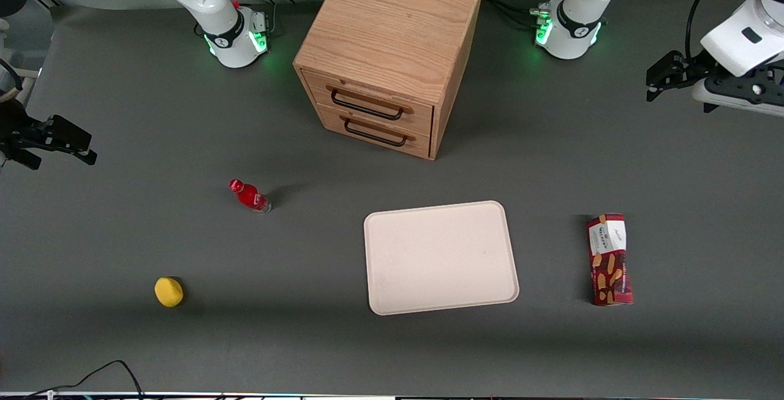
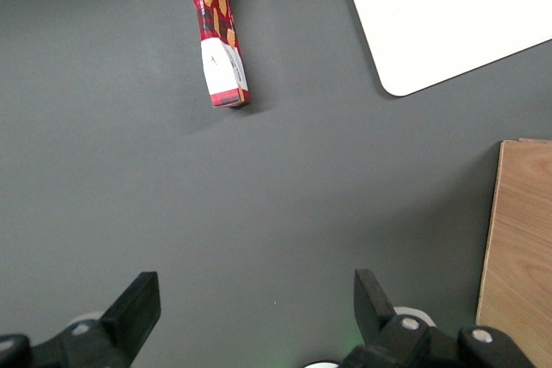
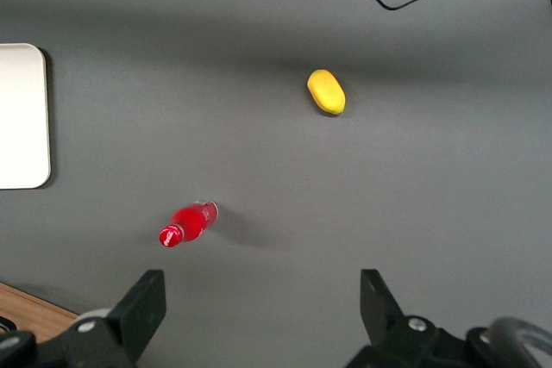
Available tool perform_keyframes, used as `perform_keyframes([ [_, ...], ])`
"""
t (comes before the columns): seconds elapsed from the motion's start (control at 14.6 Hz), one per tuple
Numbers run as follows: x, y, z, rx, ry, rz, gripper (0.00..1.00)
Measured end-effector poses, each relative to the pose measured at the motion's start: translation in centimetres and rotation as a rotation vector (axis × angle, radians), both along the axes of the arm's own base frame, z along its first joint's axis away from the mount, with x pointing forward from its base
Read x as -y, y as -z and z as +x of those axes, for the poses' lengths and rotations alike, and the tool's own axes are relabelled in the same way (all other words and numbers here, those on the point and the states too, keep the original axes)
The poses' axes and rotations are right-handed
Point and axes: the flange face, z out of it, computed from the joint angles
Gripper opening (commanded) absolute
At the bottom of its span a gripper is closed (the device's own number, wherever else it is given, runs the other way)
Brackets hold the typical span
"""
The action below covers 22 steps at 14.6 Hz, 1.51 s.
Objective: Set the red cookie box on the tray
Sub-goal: 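Move the open left gripper down over the red shortbread box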
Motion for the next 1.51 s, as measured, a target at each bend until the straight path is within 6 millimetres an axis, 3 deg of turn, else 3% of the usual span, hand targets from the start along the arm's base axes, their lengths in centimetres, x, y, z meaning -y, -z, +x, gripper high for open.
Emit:
perform_keyframes([
  [0.41,-1.1,-1.4,0.2,0.006,0.031,0.012,1.0],
  [0.75,-1.5,-0.2,1.5,-0.017,0.025,0.009,1.0],
  [0.89,-1.5,1.0,3.3,-0.006,0.025,0.007,1.0],
  [1.1,-1.9,5.8,9.3,0.007,0.022,-0.001,1.0],
  [1.3,-2.3,13.3,15.5,0.01,0.02,-0.011,1.0],
  [1.51,-2.4,20.7,19.5,0.045,0.006,-0.028,1.0],
])
